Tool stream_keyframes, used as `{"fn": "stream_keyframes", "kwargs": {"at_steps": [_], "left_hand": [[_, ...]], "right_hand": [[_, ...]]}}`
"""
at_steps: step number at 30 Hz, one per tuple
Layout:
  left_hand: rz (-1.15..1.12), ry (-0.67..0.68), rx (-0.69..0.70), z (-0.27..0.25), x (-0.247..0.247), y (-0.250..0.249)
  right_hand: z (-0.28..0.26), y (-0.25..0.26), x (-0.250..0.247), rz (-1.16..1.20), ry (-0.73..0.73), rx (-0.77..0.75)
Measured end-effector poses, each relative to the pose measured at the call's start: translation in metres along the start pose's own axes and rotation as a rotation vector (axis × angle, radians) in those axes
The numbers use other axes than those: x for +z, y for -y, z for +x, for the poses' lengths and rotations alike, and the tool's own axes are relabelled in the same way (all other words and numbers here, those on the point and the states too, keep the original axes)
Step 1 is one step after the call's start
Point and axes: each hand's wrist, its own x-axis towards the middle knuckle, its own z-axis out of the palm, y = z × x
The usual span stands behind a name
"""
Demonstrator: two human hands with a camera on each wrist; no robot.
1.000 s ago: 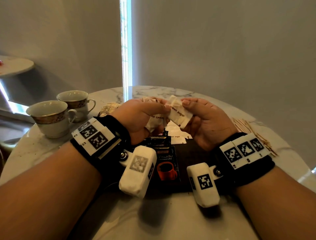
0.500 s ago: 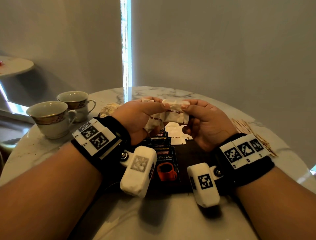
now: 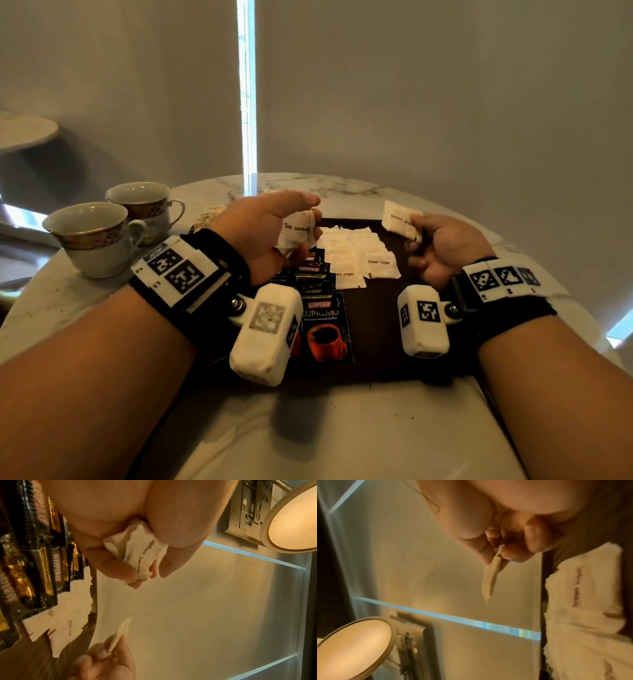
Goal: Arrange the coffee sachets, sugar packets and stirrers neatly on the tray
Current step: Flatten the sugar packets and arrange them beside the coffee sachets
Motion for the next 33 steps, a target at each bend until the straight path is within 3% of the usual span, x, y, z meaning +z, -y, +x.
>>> {"fn": "stream_keyframes", "kwargs": {"at_steps": [5, 10, 33], "left_hand": [[-0.013, 0.012, 0.004, 0.0, 0.0, -0.001], [-0.019, 0.004, 0.013, 0.0, -0.002, -0.001], [0.001, -0.017, 0.022, 0.002, -0.003, 0.0]], "right_hand": [[0.002, -0.008, -0.006, -0.231, -0.006, 0.2], [-0.002, -0.009, -0.005, -0.404, 0.011, 0.196], [-0.015, -0.002, 0.0, -0.587, 0.0, 0.178]]}}
